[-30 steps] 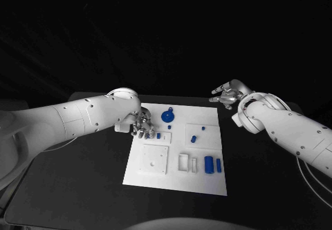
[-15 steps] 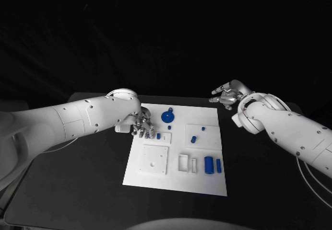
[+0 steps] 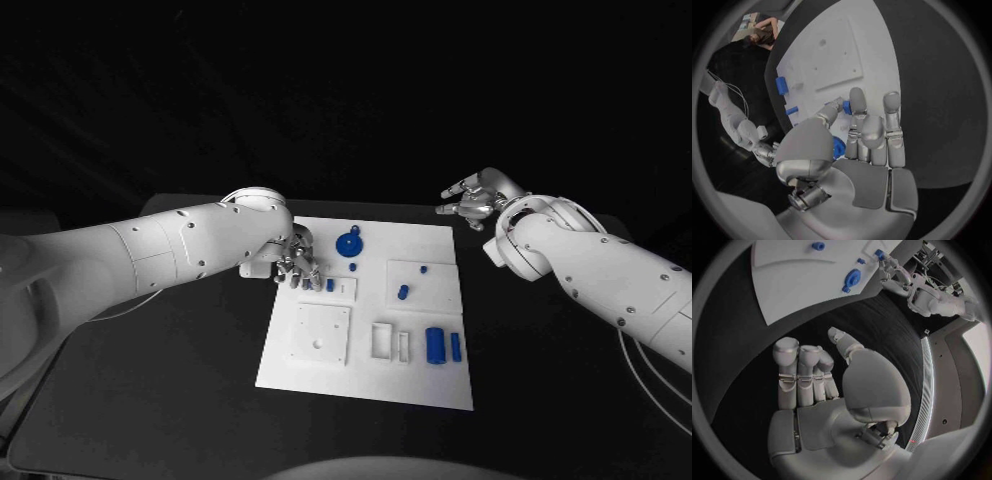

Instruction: Assemble the parts on the task board

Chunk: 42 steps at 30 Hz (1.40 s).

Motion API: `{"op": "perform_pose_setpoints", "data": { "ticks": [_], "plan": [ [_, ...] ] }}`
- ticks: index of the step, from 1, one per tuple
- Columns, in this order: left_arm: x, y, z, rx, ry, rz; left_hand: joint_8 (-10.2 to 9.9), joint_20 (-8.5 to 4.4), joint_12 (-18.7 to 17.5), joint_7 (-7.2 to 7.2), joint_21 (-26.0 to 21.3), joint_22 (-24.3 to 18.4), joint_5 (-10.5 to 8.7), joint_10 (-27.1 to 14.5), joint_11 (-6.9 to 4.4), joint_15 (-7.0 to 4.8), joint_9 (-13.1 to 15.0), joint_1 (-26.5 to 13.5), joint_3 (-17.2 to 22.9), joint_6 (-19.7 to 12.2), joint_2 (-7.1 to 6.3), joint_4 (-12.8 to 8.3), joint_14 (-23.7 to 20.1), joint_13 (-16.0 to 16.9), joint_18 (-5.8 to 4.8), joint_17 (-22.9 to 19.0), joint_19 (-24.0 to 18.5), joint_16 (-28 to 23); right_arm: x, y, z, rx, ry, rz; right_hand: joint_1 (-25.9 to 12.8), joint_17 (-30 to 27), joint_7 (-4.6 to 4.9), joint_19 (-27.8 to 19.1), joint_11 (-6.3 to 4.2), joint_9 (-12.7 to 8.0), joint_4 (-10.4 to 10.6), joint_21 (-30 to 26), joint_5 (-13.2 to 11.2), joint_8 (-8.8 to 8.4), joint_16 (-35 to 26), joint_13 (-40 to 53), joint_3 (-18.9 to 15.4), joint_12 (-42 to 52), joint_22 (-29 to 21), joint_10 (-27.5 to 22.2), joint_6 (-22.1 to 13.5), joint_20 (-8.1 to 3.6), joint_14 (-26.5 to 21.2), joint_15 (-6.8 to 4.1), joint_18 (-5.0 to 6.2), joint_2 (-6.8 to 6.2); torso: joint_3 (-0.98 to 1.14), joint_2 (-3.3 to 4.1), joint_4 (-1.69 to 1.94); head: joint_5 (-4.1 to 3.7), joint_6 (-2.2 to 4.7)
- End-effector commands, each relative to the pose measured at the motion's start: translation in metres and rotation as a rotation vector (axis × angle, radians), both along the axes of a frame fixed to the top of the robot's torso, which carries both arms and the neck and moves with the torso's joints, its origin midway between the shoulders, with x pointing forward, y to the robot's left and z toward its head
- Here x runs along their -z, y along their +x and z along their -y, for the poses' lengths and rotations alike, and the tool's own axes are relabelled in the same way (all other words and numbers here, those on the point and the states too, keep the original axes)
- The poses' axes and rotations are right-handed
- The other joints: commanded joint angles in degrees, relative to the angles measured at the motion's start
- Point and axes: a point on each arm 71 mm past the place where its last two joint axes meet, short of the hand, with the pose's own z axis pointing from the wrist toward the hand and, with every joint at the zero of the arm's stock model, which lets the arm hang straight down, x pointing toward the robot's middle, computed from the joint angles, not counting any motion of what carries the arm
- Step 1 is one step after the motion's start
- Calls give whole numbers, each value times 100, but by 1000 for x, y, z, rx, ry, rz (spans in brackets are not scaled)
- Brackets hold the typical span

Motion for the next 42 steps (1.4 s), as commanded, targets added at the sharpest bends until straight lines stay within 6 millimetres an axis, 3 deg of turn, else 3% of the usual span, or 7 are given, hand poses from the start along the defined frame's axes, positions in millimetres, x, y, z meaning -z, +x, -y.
{"op": "perform_pose_setpoints", "data": {
  "ticks": [1,14,22,27,31,42],
  "plan": [
    [6,-1,0,-4,12,19,-1,-5,-36,-15,-24,102,-57,181,34,0,-39,43,-32,-24,-50,60,-35,9,-49,-9,25,-33,1,0,-1,-13,-9,-2,-5,8,28,313,-16,-8,-21,-31,6,-37,-36,0,-4,9,197,-34,21,-17,36,9,40,29,-4,2,0,6,1],
    [7,-2,-3,-7,4,10,1,-8,-49,-23,-50,103,-326,173,32,-2,-141,146,-231,26,-316,441,-50,23,-59,-23,22,-46,5,-1,-1,-12,-8,-7,-5,8,28,313,-16,-8,-21,-31,6,-37,-36,0,-4,9,197,-34,21,-17,36,9,40,29,-4,0,2,8,-7],
    [7,-4,-4,-9,-4,7,1,-3,-60,-13,-70,104,-543,173,38,1,-164,262,-266,59,-588,867,-65,24,-58,-46,15,-68,5,-1,-1,-10,-8,-8,-1,9,28,313,-16,-7,-26,-42,7,-35,-35,-4,-5,4,192,-35,21,-17,37,9,42,31,-4,2,2,6,-6],
    [7,-4,-6,-13,-5,8,1,2,-65,-6,-79,104,-661,173,43,4,-153,336,-304,68,-686,1063,-68,24,-53,-51,15,-75,6,-1,-1,-10,-9,-8,-1,9,28,313,-16,-7,-26,-42,7,-35,-35,-4,-5,4,192,-35,21,-17,37,9,42,31,-3,-1,3,9,-9],
    [6,-5,-7,-13,-7,6,-2,9,-71,8,-87,104,-769,167,52,10,-183,344,-350,61,-785,1166,-81,23,-50,-66,5,-87,6,-1,-1,-9,-9,-9,-1,9,28,313,-16,-7,-26,-42,7,-35,-35,-4,-5,4,192,-35,21,-17,37,9,42,31,-4,0,4,10,-11],
    [6,-6,-12,-23,-10,14,-2,20,-85,16,-98,104,-750,154,57,13,-208,377,-380,48,-814,1195,-95,18,-40,-87,-5,-102,7,-2,0,-8,-9,-10,-1,9,28,313,-16,-7,-26,-42,7,-35,-35,-4,-5,4,192,-35,21,-17,37,9,42,31,-7,0,4,21,-12]
  ]
}}
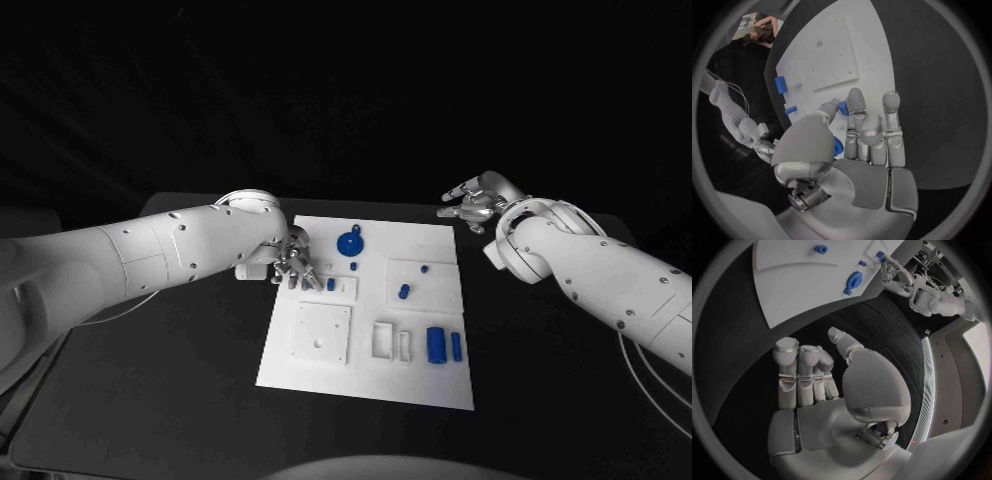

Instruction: Assemble the parts on the task board

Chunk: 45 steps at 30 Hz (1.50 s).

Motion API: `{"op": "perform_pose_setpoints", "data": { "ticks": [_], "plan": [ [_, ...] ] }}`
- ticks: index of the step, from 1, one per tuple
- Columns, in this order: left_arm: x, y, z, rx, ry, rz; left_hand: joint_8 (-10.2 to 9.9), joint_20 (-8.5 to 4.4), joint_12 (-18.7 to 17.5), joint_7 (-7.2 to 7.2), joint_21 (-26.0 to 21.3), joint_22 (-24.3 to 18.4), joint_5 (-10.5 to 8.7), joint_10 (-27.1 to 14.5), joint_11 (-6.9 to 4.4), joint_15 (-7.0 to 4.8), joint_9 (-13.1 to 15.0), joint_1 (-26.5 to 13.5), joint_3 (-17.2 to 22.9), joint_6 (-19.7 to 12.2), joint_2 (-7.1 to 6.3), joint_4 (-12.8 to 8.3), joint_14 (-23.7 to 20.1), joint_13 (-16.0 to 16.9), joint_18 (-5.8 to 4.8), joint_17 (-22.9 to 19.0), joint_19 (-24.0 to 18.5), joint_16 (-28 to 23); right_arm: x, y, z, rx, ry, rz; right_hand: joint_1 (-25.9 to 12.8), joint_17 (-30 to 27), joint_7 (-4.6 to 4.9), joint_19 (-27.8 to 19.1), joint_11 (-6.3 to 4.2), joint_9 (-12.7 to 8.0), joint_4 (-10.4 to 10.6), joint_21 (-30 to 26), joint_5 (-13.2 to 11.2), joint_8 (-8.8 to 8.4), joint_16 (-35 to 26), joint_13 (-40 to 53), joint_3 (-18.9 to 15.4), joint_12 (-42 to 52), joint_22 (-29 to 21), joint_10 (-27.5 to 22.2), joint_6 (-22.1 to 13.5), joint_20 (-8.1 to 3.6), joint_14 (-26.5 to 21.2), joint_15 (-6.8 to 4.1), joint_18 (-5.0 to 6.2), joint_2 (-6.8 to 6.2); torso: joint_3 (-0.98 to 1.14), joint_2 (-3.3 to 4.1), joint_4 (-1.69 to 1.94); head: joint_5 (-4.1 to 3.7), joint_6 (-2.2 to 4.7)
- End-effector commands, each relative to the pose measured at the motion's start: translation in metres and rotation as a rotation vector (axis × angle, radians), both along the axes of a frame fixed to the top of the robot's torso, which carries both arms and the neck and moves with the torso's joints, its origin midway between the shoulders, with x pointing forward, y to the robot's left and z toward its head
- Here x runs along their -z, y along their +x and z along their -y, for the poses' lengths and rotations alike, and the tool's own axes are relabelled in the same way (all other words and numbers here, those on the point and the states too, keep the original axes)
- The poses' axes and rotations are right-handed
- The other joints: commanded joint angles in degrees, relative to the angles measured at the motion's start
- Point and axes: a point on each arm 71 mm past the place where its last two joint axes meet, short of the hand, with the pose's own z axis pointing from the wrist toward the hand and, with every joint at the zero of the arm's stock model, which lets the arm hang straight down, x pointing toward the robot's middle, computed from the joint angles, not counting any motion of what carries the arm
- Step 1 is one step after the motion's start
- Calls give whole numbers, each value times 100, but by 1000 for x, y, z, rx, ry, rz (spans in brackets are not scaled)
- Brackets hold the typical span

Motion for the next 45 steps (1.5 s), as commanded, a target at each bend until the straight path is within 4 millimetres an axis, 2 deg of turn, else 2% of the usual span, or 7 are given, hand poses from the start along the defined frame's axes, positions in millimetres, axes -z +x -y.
{"op": "perform_pose_setpoints", "data": {
  "ticks": [1,9,11,12,17,35,45],
  "plan": [
    [4,-2,-2,-6,6,0,-35,22,-41,32,-33,101,-21,167,47,0,-10,14,-24,-1,-56,58,-25,1,-38,-7,-3,-32,1,0,-1,-11,-8,1,-1,6,29,313,-16,-7,-26,-13,7,-35,-35,-2,-5,4,193,-35,22,-17,37,9,42,31,-1,0,-1,7,-1],
    [3,-3,-2,-10,-4,12,-32,28,-43,50,-38,101,-346,171,56,5,6,-21,-114,-3,-113,167,-22,1,-26,-15,6,-39,1,0,-1,-11,-8,0,-1,6,29,313,-16,-7,-26,-13,7,-35,-35,-2,-5,4,193,-35,22,-17,37,9,42,31,-1,1,1,9,0],
    [2,-3,-2,-11,-8,14,-29,27,-49,58,-43,101,372,171,62,6,45,30,-930,-12,59,220,-27,-1,-27,-23,7,-48,2,0,-1,-11,-8,-1,-1,6,29,313,-16,-7,-26,-13,7,-35,-35,-2,-5,4,193,-35,22,-17,37,9,42,31,0,0,-1,11,1],
    [2,-3,-1,-12,-10,15,-32,33,-44,56,-47,100,348,165,69,3,34,209,-1312,-23,204,284,-30,5,-22,-25,12,-53,2,0,-1,-11,-8,-1,-1,6,29,313,-16,-7,-26,-13,7,-35,-35,-2,-5,4,193,-35,22,-17,37,9,42,31,1,0,-3,14,0],
    [2,-3,-1,-17,-20,14,-36,34,-47,77,-51,101,308,163,70,12,-169,292,-1355,-26,162,445,-24,7,-18,-29,11,-53,3,-1,-1,-11,-8,-3,0,-1,30,313,-16,-7,-39,-12,9,-34,-44,-1,-8,9,191,-32,17,-16,35,10,42,34,4,2,-6,16,-2],
    [1,-5,-5,-32,-40,16,-36,41,-88,113,-75,102,309,84,72,31,-483,300,-1394,-124,197,368,-53,28,-20,-65,3,-83,4,-1,-1,-10,-9,-5,0,-1,30,313,-16,-7,-39,-12,9,-34,-44,-1,-8,9,191,-32,17,-16,35,10,42,34,4,1,-6,19,16],
    [-8,-11,-11,-54,-86,35,-32,35,-86,124,-89,100,244,77,78,31,-594,261,-1372,-118,51,560,-56,20,-21,-77,9,-100,5,-1,1,-6,-10,-8,0,-1,30,313,-16,-7,-39,-12,9,-34,-44,-1,-8,9,191,-32,17,-16,35,10,42,34,6,-6,6,17,33]
  ]
}}
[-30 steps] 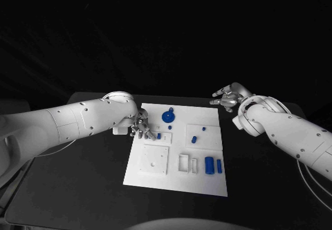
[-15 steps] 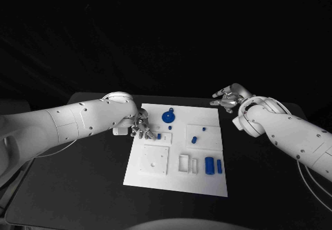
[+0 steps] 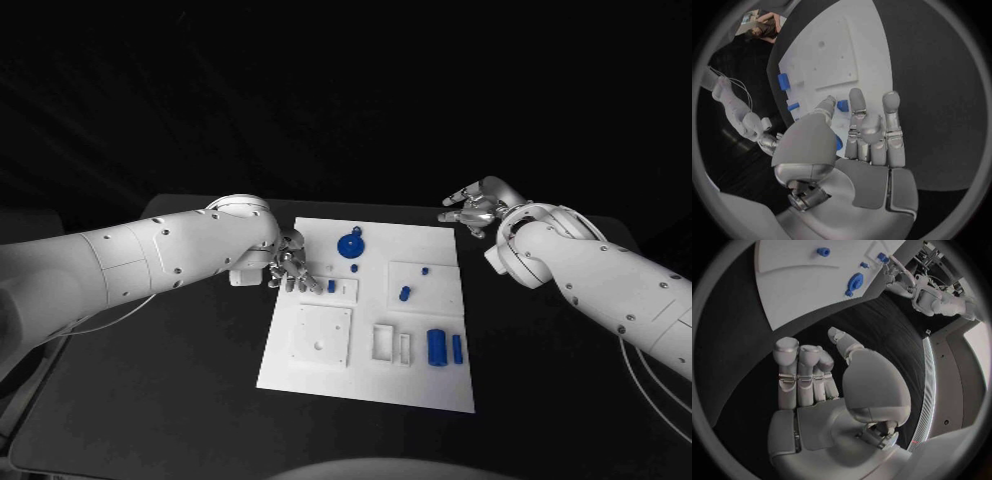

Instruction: Assemble the parts on the task board

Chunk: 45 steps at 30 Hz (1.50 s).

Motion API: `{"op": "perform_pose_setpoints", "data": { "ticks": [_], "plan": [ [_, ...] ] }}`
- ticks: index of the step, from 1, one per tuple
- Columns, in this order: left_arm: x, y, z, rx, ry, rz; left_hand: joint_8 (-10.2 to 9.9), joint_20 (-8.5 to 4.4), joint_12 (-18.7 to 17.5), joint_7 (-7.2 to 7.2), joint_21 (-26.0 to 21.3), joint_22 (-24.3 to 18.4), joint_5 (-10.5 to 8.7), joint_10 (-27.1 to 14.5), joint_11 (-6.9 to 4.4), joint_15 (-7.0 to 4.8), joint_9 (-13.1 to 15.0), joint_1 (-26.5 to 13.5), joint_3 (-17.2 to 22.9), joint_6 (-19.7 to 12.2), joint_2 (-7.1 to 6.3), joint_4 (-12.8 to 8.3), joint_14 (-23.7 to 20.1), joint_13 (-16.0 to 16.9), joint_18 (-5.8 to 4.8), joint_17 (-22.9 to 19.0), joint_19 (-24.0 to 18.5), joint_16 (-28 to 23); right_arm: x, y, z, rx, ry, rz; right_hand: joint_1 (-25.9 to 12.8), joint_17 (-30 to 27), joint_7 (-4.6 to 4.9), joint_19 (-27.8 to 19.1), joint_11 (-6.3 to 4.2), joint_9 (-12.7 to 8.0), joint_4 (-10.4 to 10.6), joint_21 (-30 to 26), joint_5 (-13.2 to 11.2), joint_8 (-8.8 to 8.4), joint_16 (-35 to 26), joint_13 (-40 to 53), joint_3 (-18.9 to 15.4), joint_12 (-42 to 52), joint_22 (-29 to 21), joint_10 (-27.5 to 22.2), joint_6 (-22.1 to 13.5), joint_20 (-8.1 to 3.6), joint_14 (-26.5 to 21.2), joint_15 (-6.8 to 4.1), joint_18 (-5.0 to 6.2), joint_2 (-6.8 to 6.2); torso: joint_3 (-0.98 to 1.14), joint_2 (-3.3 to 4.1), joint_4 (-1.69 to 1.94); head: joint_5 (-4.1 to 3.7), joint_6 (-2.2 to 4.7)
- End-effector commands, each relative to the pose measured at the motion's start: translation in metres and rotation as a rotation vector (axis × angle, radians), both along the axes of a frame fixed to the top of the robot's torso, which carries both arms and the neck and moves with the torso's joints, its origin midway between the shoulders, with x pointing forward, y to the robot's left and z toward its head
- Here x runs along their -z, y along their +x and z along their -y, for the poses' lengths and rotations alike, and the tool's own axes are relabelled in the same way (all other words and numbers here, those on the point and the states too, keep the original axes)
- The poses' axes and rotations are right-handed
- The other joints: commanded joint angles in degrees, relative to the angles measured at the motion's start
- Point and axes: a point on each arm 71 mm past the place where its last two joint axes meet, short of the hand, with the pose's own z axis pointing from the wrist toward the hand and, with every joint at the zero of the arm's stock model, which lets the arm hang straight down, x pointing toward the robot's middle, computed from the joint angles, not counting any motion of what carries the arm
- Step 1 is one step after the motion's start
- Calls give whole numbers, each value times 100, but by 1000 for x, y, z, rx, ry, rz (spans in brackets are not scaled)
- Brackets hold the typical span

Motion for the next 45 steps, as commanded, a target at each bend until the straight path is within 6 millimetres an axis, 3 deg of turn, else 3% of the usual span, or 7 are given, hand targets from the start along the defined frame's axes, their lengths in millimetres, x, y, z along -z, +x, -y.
{"op": "perform_pose_setpoints", "data": {
  "ticks": [1,3,11,15,19,29,45],
  "plan": [
    [-5,-2,0,-24,-36,16,16,32,-26,-27,-29,100,-142,59,51,9,-11,-45,-12,-9,-125,134,-40,-7,-24,-20,9,-55,1,0,0,-9,-9,0,0,2,31,313,-16,-7,-39,-12,9,-34,-20,0,-8,9,191,-32,18,-16,35,10,42,34,2,-7,7,2,-1],
    [-8,-4,-1,-32,-48,20,14,28,-29,-17,-37,98,-597,54,58,9,-21,-74,20,-41,-245,289,-39,-12,-29,-26,15,-63,1,0,1,-7,-10,-1,0,2,31,313,-16,-7,-39,-12,9,-34,-20,0,-8,9,191,-32,18,-16,35,10,42,34,4,-7,8,11,6],
    [-18,-11,-12,-92,-113,41,22,25,-28,17,-71,97,-656,61,43,24,-286,14,34,-104,-277,510,-22,-31,-27,1,48,-57,4,-1,3,-4,-12,-7,0,2,31,313,-16,-7,-39,-12,9,-34,-20,0,-8,9,191,-32,18,-16,35,10,42,34,3,0,-2,39,26],
    [-24,-12,-22,-136,-148,76,5,34,-43,51,-119,87,-474,12,81,26,-591,47,62,-185,-61,340,-45,-45,-25,-50,38,-102,6,-2,4,-2,-12,-8,0,2,31,313,-16,-7,-39,-12,9,-34,-20,0,-8,9,191,-32,18,-16,35,10,42,34,4,2,-5,41,35],
    [-31,-12,-35,-193,-185,134,83,26,-41,81,-263,34,109,-33,79,22,-1106,157,-183,-341,671,-225,-48,-55,-29,-180,85,-224,6,-2,6,2,-14,-8,-16,6,31,314,-16,-7,-42,-10,14,-35,-17,-3,-12,8,189,-30,15,-16,37,10,41,38,3,-1,2,35,40],
    [-37,-18,-42,-234,-225,189,244,14,-84,95,-486,72,453,-47,68,19,-2072,577,-215,-402,1122,-743,-27,-125,-49,-294,188,-430,5,-3,7,7,-10,1,-34,4,30,314,-18,-7,-24,-17,52,-35,-20,-8,-15,3,185,-31,19,-17,37,9,42,36,-3,2,-2,50,66],
    [-31,-31,-40,-217,-231,181,291,25,-116,133,-575,93,282,-48,79,33,-2554,587,-402,-404,915,-597,-22,-158,-48,-292,218,-493,4,-3,7,5,-5,6,-55,7,27,314,-20,-7,-5,-12,131,-35,-17,-12,-3,-4,182,-34,29,-19,38,7,40,25,-1,-3,-2,73,104]
  ]
}}
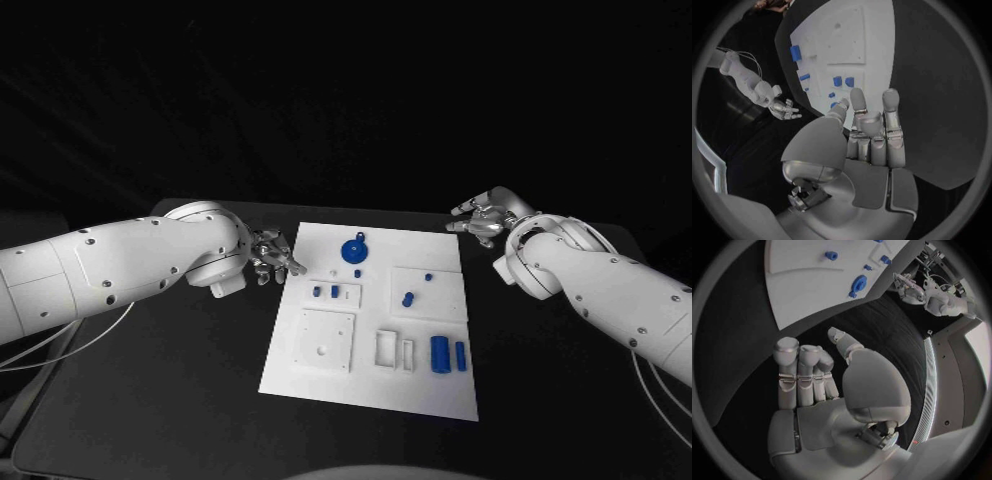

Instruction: Assemble the parts on the task board

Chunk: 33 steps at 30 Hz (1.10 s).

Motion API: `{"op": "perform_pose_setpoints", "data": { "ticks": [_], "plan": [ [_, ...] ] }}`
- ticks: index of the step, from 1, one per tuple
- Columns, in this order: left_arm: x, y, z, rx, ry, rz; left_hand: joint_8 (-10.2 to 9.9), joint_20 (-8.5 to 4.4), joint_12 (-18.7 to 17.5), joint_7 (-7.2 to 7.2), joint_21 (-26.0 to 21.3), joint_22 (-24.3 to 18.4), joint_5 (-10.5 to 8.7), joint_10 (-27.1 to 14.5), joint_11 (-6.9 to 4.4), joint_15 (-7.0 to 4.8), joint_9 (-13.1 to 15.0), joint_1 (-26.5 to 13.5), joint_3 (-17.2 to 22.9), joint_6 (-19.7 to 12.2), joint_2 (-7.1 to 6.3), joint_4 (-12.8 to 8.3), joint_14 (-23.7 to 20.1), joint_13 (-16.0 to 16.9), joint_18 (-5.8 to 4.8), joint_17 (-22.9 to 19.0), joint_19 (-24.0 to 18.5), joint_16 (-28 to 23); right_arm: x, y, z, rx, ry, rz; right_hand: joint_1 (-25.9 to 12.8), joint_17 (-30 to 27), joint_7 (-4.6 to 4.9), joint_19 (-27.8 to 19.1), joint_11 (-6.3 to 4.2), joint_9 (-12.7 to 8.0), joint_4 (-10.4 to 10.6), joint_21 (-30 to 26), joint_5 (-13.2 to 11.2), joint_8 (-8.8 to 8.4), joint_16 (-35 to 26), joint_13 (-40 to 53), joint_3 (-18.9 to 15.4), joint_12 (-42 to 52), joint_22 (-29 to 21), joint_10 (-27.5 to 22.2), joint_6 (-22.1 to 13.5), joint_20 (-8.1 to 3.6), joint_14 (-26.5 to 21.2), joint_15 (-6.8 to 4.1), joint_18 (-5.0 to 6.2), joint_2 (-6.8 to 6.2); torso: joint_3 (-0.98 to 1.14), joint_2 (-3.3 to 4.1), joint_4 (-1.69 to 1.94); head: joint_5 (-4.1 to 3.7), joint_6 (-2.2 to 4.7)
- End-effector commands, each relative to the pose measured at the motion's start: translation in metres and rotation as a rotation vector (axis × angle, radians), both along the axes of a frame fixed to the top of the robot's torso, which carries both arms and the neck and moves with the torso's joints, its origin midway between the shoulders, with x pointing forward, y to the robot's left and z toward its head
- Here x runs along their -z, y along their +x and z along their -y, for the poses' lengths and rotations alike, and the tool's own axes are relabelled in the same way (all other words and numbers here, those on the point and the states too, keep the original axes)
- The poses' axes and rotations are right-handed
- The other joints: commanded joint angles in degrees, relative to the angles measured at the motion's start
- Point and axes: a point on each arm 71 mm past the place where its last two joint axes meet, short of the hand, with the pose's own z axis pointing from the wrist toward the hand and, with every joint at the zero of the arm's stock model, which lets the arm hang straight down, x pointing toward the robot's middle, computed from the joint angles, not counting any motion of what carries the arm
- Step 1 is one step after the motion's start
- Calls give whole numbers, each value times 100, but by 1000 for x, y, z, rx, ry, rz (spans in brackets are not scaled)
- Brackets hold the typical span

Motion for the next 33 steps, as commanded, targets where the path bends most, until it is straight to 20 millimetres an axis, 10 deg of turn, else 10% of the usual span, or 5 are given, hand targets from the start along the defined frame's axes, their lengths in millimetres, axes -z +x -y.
{"op": "perform_pose_setpoints", "data": {
  "ticks": [1,10,13,23,33],
  "plan": [
    [0,-2,5,4,-18,18,-1,4,-26,11,-27,91,-19,-25,18,10,-64,50,9,27,-50,21,-1,-7,-48,14,55,-21,-1,-1,-2,-10,2,11,-55,8,15,314,-8,-7,12,-12,34,-35,-17,-11,14,-4,182,-21,17,-19,38,7,40,25,-2,1,-6,11,13],
    [9,-10,11,42,1,19,-239,12,-208,3,-63,92,-53,23,20,17,-708,218,47,333,-53,-64,-5,-123,-44,-33,59,-81,-2,-2,-4,-17,6,13,-63,3,14,315,-9,-7,18,-9,52,-35,-23,-7,13,2,182,-17,17,-19,36,7,39,26,-2,4,-5,13,25],
    [13,-12,13,48,8,27,-249,16,-215,21,-68,91,-535,39,28,24,-758,61,-58,339,-115,97,-1,-124,-42,-36,67,-86,-2,-2,-4,-18,6,13,-61,4,14,315,-9,-7,18,-9,52,-35,-22,-7,15,3,181,-17,18,-19,37,7,38,25,-4,4,-4,9,22],
    [26,-16,19,66,24,29,-230,27,-228,29,-86,94,-1005,93,40,32,-837,-209,54,382,-394,756,24,-116,-28,-7,92,-75,-1,-3,-4,-17,6,12,-53,7,14,315,-10,-7,14,-6,54,-36,-18,-6,23,5,180,-15,19,-20,39,6,37,23,-5,5,-7,4,24],
    [32,-14,25,63,30,34,-231,26,-232,32,-81,96,-1049,106,48,30,-814,-308,264,371,-608,987,30,-112,-26,8,98,-67,-1,-3,-4,-17,5,11,-45,6,13,314,-10,-7,8,-5,53,-35,-19,-5,33,6,178,-14,22,-21,38,5,36,22,-1,5,-10,4,14]
  ]
}}
